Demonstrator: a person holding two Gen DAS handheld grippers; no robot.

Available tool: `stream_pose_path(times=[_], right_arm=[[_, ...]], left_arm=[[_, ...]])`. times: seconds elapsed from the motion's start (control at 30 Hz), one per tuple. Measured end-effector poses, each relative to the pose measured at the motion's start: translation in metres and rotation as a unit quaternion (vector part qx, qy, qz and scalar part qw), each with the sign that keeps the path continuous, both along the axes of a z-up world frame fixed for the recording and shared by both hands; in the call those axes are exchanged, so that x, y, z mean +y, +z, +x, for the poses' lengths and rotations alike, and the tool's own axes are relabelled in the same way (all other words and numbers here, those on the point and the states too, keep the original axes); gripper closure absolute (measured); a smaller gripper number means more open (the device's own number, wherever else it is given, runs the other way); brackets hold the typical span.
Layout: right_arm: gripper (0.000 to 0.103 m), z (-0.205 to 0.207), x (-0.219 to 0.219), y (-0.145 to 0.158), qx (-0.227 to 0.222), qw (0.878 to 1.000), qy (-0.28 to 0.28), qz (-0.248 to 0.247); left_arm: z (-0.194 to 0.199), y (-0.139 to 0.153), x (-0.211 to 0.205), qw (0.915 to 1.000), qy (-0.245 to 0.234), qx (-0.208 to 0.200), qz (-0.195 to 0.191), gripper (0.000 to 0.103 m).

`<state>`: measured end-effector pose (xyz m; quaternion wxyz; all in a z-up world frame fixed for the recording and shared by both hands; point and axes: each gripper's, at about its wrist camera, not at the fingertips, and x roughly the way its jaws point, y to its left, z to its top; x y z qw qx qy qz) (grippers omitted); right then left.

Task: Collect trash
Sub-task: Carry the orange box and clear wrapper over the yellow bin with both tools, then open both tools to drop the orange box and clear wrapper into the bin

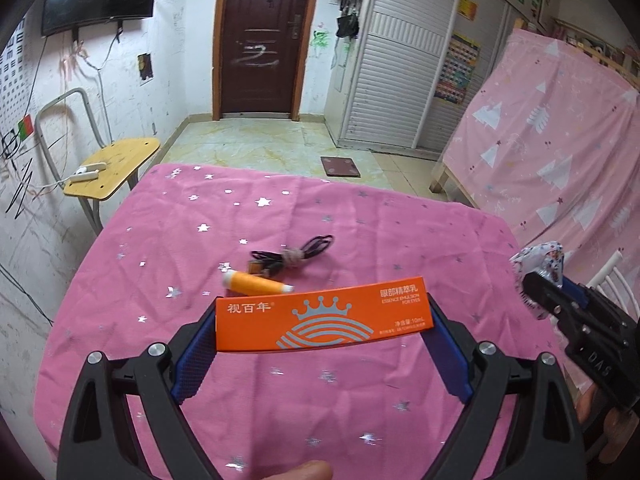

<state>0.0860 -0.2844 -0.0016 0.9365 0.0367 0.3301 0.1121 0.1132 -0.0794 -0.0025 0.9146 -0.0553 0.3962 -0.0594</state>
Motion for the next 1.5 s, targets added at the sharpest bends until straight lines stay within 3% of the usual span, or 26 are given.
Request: stream_pose_path(times=[0.87, 1.3, 1.4, 1.43, 1.5], right_arm=[[0.060, -0.068, -0.152, -0.018, -0.006, 0.990, -0.141, 0.028], [0.059, -0.090, -0.200, -0.050, 0.026, 0.982, -0.188, 0.020], [0.053, -0.090, -0.206, -0.058, 0.037, 0.981, -0.191, 0.020], [0.043, -0.090, -0.207, -0.060, 0.040, 0.980, -0.192, 0.021], [0.037, -0.091, -0.209, -0.063, 0.043, 0.980, -0.191, 0.024]], left_arm=[[-0.016, -0.002, -0.142, 0.9924, -0.117, 0.005, 0.037, 0.018], [-0.028, 0.000, -0.199, 0.9854, -0.163, 0.006, 0.048, 0.018], [-0.030, 0.001, -0.214, 0.9830, -0.177, 0.008, 0.048, 0.018], [-0.031, 0.001, -0.220, 0.9821, -0.182, 0.010, 0.048, 0.018], [-0.032, 0.000, -0.232, 0.9797, -0.195, 0.017, 0.046, 0.018]])
